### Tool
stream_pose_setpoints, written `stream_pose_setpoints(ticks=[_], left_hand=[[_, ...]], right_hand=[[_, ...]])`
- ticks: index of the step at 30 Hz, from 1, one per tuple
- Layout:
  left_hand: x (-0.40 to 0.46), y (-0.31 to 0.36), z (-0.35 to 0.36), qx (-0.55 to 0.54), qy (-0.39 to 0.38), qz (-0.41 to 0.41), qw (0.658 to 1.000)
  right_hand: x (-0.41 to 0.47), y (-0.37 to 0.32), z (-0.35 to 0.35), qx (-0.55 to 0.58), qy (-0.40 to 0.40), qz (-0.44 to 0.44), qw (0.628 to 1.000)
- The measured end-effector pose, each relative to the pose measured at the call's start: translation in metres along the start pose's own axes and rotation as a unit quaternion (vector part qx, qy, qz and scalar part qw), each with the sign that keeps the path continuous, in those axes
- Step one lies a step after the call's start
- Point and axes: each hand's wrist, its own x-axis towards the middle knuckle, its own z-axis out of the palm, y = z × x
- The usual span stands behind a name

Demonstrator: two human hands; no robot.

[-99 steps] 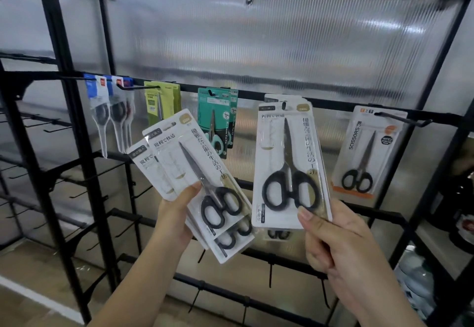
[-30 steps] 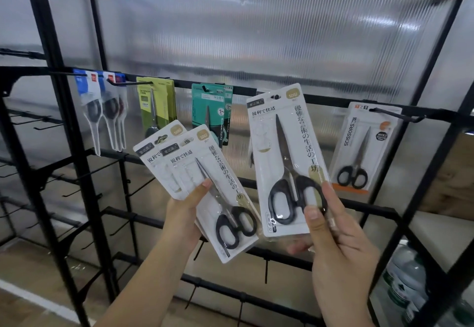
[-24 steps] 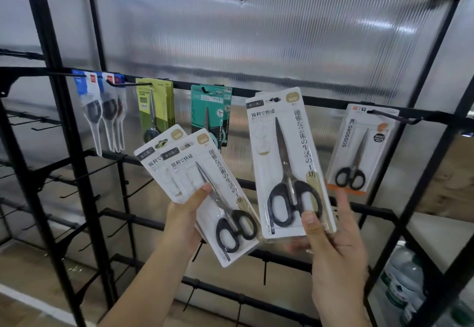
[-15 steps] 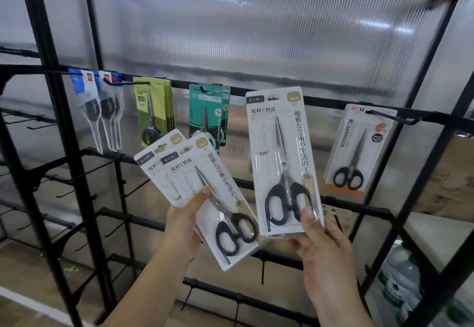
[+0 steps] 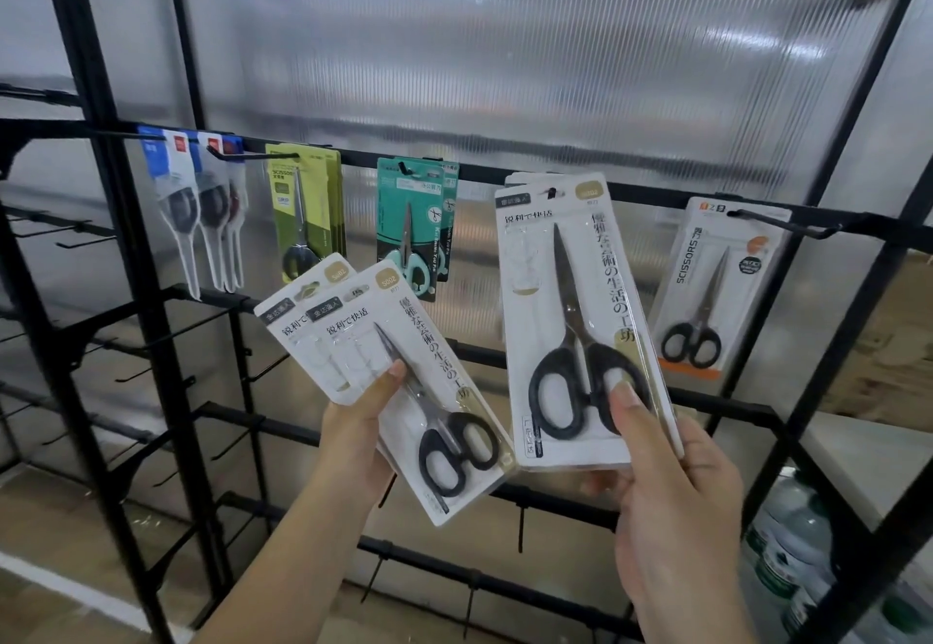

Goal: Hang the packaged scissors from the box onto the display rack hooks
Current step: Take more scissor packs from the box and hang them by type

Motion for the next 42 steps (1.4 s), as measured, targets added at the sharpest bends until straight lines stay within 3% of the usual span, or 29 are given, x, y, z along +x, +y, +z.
stream_pose_setpoints(ticks=[7,12,15,19,20,27,32,37,42], left_hand=[[0.001,0.002,0.002,0.014,-0.008,0.007,1.000],[0.001,0.011,0.012,0.028,-0.003,0.000,1.000],[-0.001,0.016,0.017,0.030,-0.023,0.016,0.999],[-0.006,0.015,0.025,0.051,-0.052,-0.030,0.997],[-0.008,0.015,0.027,0.058,-0.062,-0.052,0.995],[-0.008,0.023,0.024,0.083,-0.207,-0.111,0.968],[-0.010,0.026,0.020,0.170,-0.158,-0.059,0.971],[-0.002,0.027,0.011,0.189,-0.065,0.003,0.980],[0.000,0.025,0.008,0.172,-0.073,0.015,0.982]], right_hand=[[0.042,0.015,0.008,-0.025,-0.002,0.003,1.000],[0.086,0.059,0.001,-0.187,0.000,0.120,0.975],[0.072,0.074,-0.003,-0.191,0.012,0.133,0.972],[0.047,0.079,0.003,-0.204,-0.225,0.094,0.948],[0.042,0.080,0.006,-0.186,-0.243,0.086,0.948],[0.027,0.086,-0.002,-0.153,-0.120,-0.101,0.976],[0.025,0.082,-0.008,-0.197,-0.064,-0.219,0.953],[0.033,0.061,-0.011,-0.111,-0.047,-0.200,0.972],[0.037,0.041,-0.004,-0.085,-0.091,-0.156,0.980]])
